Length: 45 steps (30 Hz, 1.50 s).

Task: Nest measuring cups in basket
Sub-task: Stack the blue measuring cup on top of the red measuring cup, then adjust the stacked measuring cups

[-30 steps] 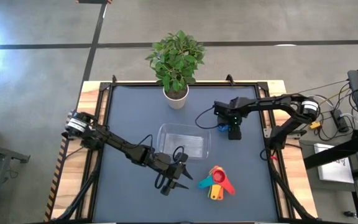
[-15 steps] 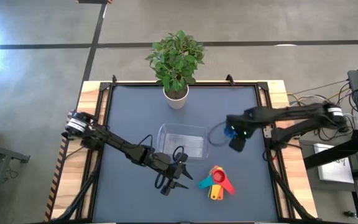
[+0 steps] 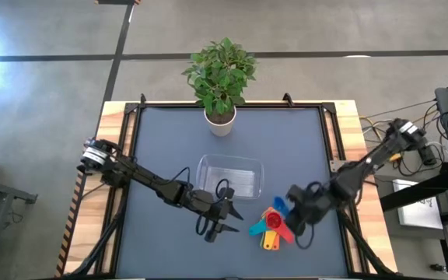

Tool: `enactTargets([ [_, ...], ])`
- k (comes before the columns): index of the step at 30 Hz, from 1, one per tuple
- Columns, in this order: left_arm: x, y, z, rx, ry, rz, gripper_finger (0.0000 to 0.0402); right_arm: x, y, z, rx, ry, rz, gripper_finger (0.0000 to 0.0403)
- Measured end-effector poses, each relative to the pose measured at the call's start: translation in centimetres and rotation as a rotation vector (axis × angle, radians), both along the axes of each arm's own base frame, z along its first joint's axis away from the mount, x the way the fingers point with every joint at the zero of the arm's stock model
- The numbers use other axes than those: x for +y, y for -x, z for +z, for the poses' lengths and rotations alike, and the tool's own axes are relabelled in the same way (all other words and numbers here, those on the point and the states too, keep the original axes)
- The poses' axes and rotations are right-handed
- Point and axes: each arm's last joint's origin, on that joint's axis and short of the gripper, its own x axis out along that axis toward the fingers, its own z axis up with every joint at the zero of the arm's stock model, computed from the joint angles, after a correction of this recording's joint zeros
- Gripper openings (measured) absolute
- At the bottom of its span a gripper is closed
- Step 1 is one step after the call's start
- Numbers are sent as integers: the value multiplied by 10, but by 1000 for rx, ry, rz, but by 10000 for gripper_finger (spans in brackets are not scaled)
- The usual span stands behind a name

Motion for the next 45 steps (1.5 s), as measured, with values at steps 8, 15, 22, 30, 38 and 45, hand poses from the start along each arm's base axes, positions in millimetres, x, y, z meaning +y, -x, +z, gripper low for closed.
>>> enactTargets([
  [8,-2,-3,6,6,18,4,180,39,-25,3,191,106,-20,140],
  [15,-6,-1,4,22,17,-2,180,59,-48,14,386,212,18,154],
  [22,-9,0,4,16,2,-22,180,67,-65,-3,471,178,39,141],
  [30,-10,1,4,16,1,-29,180,57,-68,-3,464,138,4,180],
  [38,-12,2,4,16,1,-33,180,58,-70,-3,447,129,18,220],
  [45,-12,2,4,22,20,-22,180,58,-58,9,397,189,-20,231],
])
